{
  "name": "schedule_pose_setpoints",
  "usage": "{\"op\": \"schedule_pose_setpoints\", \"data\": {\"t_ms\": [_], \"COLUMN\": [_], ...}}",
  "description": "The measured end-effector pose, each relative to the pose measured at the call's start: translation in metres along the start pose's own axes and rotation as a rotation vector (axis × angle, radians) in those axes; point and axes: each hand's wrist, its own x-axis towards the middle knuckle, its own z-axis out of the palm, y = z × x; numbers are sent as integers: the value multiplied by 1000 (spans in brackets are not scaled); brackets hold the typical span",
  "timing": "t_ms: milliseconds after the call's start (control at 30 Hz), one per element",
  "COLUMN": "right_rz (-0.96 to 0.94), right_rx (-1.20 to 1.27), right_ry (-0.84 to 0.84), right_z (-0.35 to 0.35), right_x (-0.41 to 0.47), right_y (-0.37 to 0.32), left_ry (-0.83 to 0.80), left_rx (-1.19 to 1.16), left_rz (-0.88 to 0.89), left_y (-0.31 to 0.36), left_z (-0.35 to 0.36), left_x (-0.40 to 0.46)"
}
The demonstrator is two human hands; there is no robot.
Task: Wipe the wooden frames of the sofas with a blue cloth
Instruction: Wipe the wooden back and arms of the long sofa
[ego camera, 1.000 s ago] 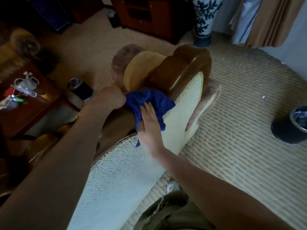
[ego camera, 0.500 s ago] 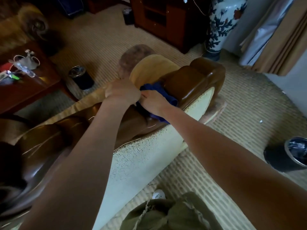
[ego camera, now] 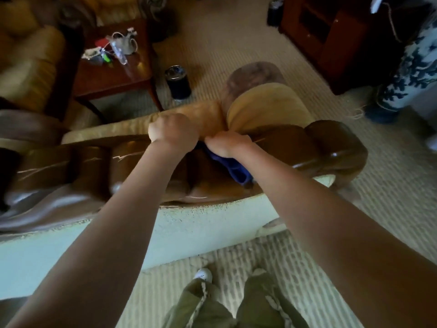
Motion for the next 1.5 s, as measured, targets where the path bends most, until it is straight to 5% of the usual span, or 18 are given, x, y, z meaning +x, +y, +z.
{"op": "schedule_pose_setpoints", "data": {"t_ms": [233,400,500,633,867,1233,1500], "right_rz": [21,-53,-146,-237,-400,-185,-136], "right_rx": [-317,-311,-240,-33,330,-10,-161], "right_ry": [65,-97,-199,-225,-247,-110,-93], "right_z": [-17,-31,-28,-11,-2,5,-9], "right_x": [16,29,29,29,13,31,23], "right_y": [27,38,27,-1,-47,7,17], "left_ry": [58,107,213,357,375,179,151], "left_rx": [-82,-304,-476,-332,-464,18,91], "left_rz": [-80,-105,-47,-132,-178,-138,-152], "left_y": [16,11,-6,-40,-36,-32,-30], "left_z": [17,14,7,7,7,19,20], "left_x": [-21,-18,-21,-27,-24,-21,-19]}}
